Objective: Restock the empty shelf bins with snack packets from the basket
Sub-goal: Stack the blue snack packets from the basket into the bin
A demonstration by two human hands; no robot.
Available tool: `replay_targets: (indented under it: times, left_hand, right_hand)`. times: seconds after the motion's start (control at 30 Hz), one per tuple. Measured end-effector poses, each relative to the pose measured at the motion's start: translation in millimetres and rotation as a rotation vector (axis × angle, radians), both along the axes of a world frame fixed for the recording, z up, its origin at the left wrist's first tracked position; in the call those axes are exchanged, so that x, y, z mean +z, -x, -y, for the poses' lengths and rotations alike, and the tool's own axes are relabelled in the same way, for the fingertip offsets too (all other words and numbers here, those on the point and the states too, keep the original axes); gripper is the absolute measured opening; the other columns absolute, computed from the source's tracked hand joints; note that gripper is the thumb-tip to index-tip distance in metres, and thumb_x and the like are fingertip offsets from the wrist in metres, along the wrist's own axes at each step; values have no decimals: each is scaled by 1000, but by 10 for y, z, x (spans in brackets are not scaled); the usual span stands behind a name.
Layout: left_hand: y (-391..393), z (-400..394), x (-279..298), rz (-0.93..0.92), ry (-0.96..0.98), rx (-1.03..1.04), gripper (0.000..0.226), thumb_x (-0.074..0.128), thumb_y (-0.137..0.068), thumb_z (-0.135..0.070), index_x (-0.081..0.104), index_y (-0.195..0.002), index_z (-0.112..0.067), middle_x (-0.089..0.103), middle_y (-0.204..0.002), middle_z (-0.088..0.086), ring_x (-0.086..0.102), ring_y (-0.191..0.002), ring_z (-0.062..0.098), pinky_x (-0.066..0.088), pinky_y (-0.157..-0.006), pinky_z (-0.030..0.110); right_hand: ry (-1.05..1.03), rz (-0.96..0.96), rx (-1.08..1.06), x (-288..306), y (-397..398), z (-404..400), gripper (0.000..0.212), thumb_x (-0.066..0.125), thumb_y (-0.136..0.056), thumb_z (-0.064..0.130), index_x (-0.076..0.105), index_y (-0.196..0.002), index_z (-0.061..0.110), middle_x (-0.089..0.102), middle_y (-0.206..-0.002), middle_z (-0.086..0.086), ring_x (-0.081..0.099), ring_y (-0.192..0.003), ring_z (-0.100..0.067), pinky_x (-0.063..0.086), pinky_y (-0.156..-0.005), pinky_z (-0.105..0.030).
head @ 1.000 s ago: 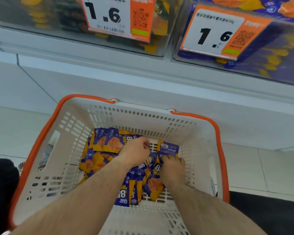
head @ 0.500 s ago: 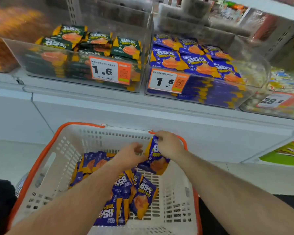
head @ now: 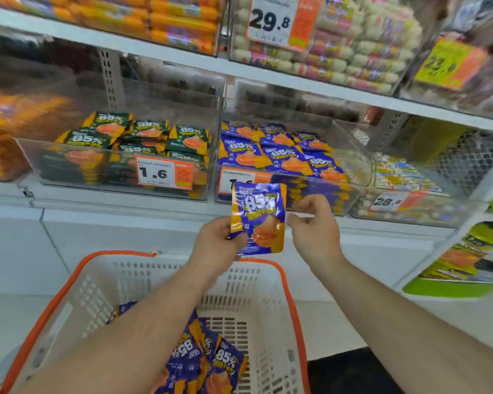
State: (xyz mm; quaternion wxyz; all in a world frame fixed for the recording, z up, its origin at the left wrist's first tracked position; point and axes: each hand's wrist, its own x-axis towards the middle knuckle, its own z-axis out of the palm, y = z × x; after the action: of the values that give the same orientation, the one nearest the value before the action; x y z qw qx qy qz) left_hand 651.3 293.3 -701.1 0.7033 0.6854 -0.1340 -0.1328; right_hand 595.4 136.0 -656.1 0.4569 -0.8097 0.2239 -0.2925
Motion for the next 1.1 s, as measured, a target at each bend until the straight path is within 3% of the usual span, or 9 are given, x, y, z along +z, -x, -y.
replay_targets:
  times: [0.13, 0.23, 0.33, 0.4, 0.47, 0.53, 0.67, 0.9, 1.1]
  left_hand:
    - [-23, 170, 373, -50, 109, 0, 24, 60, -92, 1, 66, -87, -23, 72, -79, -10, 64, -67, 8, 52, -54, 21]
    - [-54, 307, 571, -41, 111, -48, 25, 60, -92, 0, 63, -88, -24, 72, -87, -6, 65, -73, 9, 52, -55, 22]
    - [-182, 470, 674, 74, 28, -78, 18, 65, -91, -8, 64, -90, -26, 73, -95, -7, 68, -85, 13, 54, -66, 30]
    - [-297, 576, 741, 295, -109, -88, 12, 68, -87, -18, 67, -98, -24, 73, -98, -10, 68, -89, 12, 55, -78, 35]
    - [-427, 669, 797, 558, -351, -54, 34, 69, -85, -32, 62, -118, -25, 67, -116, -9, 61, -108, 13, 50, -94, 40]
    - [-512, 715, 817, 804, -739, 32, 64, 63, -87, -45, 39, -143, -26, 42, -147, -3, 34, -137, 22, 28, -114, 47]
    - [-643, 699, 633, 926, -1113, -5, 86, 54, -91, -47, 2, -155, -24, -2, -163, -3, -9, -149, 25, -6, -118, 50]
    - [-635, 711, 469, 1015, -1149, 108, 89, 57, -88, -41, -1, -155, -24, 2, -163, -2, 1, -149, 25, -9, -118, 47]
    - [-601, 670, 443, 1056, -1141, 123, 90, 57, -86, -35, 1, -156, -23, 4, -163, -1, 4, -149, 24, -12, -117, 46]
  right_hand:
    - [-67, 95, 5, 16, -32, -65, 31, 63, -83, 2, 49, -83, 29, 59, -86, 15, 58, -76, -2, 49, -74, -29]
    - [-66, 134, 12, 149, -88, -61, 39, 55, -86, -4, 53, -88, 35, 59, -89, 20, 58, -83, 4, 50, -76, -21]
    - [-76, 141, -13, 319, -204, 102, 44, 51, -85, -9, 61, -98, 32, 62, -100, 14, 60, -98, -10, 53, -88, -32]
    - [-121, 194, -62, 479, -291, 248, 47, 48, -82, -11, 64, -100, 29, 64, -107, 5, 62, -102, -16, 54, -90, -38]
    - [-179, 219, -111, 683, -376, 432, 44, 49, -83, -10, 65, -105, 25, 65, -109, -1, 63, -95, -17, 56, -77, -30]
    - [-229, 201, -176, 862, -480, 674, 39, 57, -85, -6, 65, -113, 20, 65, -105, -2, 63, -85, -17, 54, -59, -24]
    - [-269, 133, -272, 975, -698, 1101, 36, 68, -76, 4, 65, -109, 18, 66, -99, -7, 69, -85, -26, 60, -71, -42]
    - [-8, -170, -320, 861, -915, 1351, 21, 64, -88, 12, 68, -107, 4, 68, -110, -16, 65, -101, -32, 55, -86, -37]
    - [272, -426, -333, 766, -994, 1341, 12, 61, -89, 21, 57, -84, 11, 59, -88, -8, 61, -92, -30, 41, -67, -26]
